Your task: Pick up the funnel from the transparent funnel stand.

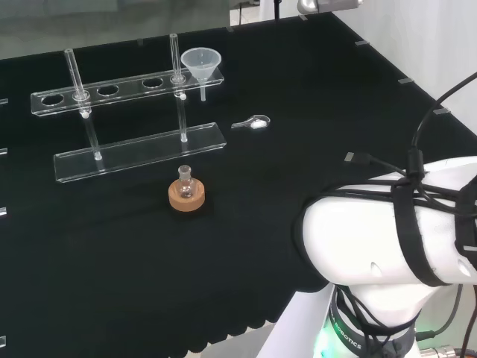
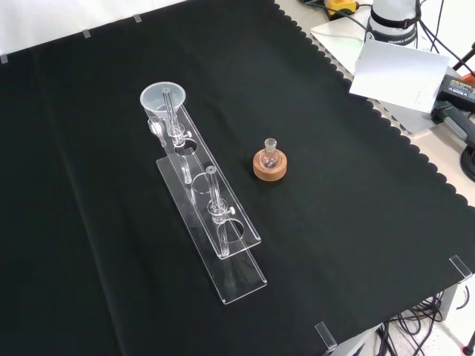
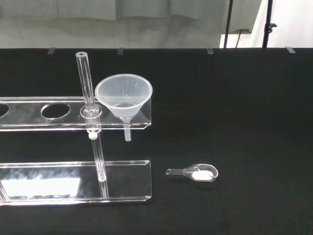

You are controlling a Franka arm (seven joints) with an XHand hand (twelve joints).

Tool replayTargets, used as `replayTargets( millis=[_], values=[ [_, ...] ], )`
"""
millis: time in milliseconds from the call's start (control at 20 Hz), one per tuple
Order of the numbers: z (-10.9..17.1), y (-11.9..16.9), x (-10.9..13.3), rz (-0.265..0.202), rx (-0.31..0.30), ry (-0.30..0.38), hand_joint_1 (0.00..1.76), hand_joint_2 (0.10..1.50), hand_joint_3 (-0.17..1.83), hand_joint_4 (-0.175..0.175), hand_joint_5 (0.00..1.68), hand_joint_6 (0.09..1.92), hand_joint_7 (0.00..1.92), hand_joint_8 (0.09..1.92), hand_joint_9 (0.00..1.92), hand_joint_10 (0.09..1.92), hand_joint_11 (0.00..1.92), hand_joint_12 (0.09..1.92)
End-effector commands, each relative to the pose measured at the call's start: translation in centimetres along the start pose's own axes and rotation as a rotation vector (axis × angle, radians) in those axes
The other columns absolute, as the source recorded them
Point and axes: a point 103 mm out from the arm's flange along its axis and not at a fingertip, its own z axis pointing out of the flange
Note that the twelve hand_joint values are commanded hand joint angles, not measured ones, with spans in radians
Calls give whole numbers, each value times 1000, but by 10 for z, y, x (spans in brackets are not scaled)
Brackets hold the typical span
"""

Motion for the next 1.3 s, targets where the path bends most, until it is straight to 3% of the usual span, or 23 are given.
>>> replayTargets(
  millis=[50,200,500,1300],
  values=[
    [1,1,0,4,-8,-7,0,1043,644,19,132,193,17,526,176,613,125,1293],
    [3,5,-1,4,1,-1,0,1092,549,18,176,87,14,515,173,605,101,1333],
    [6,10,-3,14,14,2,0,1103,530,17,190,87,15,513,175,604,98,1340],
    [27,61,7,50,57,-8,0,1103,517,15,202,87,22,513,181,604,92,1345]
  ],
)
